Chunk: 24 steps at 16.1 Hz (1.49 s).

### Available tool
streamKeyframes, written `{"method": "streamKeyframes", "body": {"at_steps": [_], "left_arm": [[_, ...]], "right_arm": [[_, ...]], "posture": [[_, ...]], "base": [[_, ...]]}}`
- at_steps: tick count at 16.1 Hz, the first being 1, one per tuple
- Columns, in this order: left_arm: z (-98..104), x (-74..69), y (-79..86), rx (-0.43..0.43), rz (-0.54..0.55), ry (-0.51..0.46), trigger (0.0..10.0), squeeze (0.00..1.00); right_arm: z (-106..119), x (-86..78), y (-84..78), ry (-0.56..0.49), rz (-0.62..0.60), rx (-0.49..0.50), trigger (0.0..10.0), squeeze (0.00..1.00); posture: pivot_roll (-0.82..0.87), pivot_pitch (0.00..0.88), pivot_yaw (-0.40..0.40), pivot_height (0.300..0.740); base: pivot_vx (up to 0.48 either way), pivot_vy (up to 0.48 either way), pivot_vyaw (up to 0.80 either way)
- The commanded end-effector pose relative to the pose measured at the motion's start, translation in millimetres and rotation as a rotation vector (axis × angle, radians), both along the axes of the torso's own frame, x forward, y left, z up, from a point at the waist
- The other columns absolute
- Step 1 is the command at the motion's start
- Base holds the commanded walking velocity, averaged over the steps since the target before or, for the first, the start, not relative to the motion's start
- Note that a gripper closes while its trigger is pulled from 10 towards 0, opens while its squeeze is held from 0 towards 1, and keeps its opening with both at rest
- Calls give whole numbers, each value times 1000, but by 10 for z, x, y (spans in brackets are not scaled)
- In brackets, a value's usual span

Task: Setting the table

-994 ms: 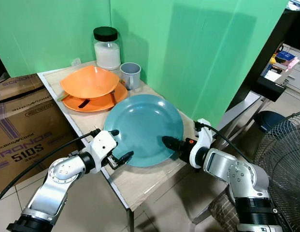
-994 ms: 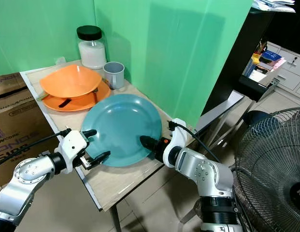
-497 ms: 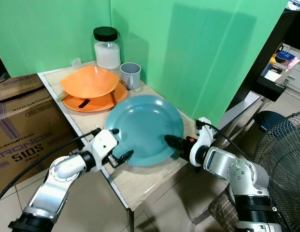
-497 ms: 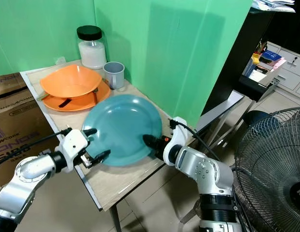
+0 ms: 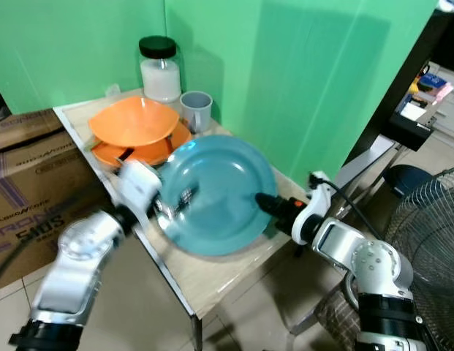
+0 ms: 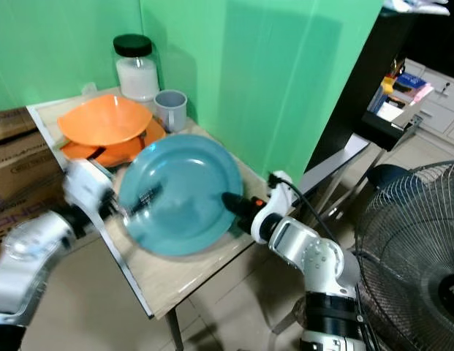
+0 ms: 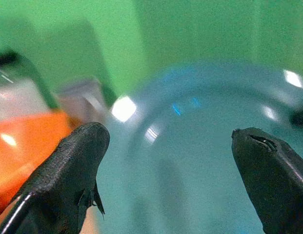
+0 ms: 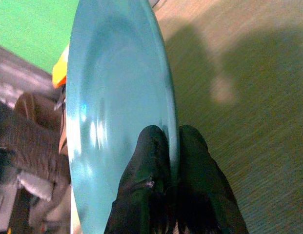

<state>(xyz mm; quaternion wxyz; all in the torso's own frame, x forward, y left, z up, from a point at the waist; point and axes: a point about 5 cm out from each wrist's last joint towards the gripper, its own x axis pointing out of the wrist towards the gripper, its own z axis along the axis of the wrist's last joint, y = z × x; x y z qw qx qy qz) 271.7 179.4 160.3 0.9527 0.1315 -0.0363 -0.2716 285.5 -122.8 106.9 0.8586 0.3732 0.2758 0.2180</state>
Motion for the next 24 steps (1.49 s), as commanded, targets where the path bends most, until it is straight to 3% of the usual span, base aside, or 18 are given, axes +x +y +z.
{"method": "streamKeyframes", "body": {"at_steps": [1, 2, 3, 4, 5, 6, 10, 12, 14, 15, 17, 24], "left_arm": [[144, -26, 48, -34, 20, -33, 10000, 847], [165, -36, 56, -38, 23, -37, 10000, 847], [213, -78, 70, -36, 25, -46, 10000, 408], [230, -131, 79, -29, 28, -49, 10000, 239], [223, -158, 72, -24, 28, -44, 10000, 161], [215, -179, 53, -12, 25, -35, 10000, 0], [176, -218, -48, 35, 32, -33, 10000, 0], [193, -245, -143, -16, 80, -46, 10000, 0], [205, -259, -243, -53, 109, -56, 10000, 0], [180, -246, -297, -33, 119, -48, 10000, 0], [164, -203, -285, -23, 161, -38, 10000, 0], [152, -169, -283, -38, 232, -36, 10000, 0]], "right_arm": [[130, 6, -106, -51, -54, 28, 0, 0], [140, 2, -121, -56, -60, 27, 0, 0], [195, -30, -172, -92, -79, 23, 0, 0], [277, -85, -224, -154, -97, -5, 0, 0], [333, -110, -257, -201, -118, -29, 0, 0], [440, -138, -295, -280, -153, -42, 0, 0], [808, -342, -480, -519, -281, -98, 0, 0], [969, -501, -481, -626, -298, -90, 0, 0], [1043, -586, -472, -714, -315, -147, 0, 0], [1055, -609, -477, -750, -355, -237, 10000, 0], [1052, -628, -410, -783, -349, -321, 10000, 0], [865, -586, -297, -743, -342, -367, 10000, 0]], "posture": [[20, 0, -69, 740], [20, 0, -69, 740], [26, 0, -75, 740], [24, 0, -74, 740], [26, 0, -77, 740], [27, 0, -80, 740], [26, 0, -84, 740], [22, 0, -74, 740], [18, 0, -71, 740], [14, 0, -67, 740], [8, 0, -63, 740], [9, 0, -80, 740]], "base": [[0, 0, 0], [0, 0, 0], [0, 0, 0], [0, 0, 0], [0, 0, 0], [0, 0, 0], [0, 0, 0], [0, 0, 0], [0, 0, 0], [0, 0, 0], [0, 0, 0], [-41, 0, 0]]}}
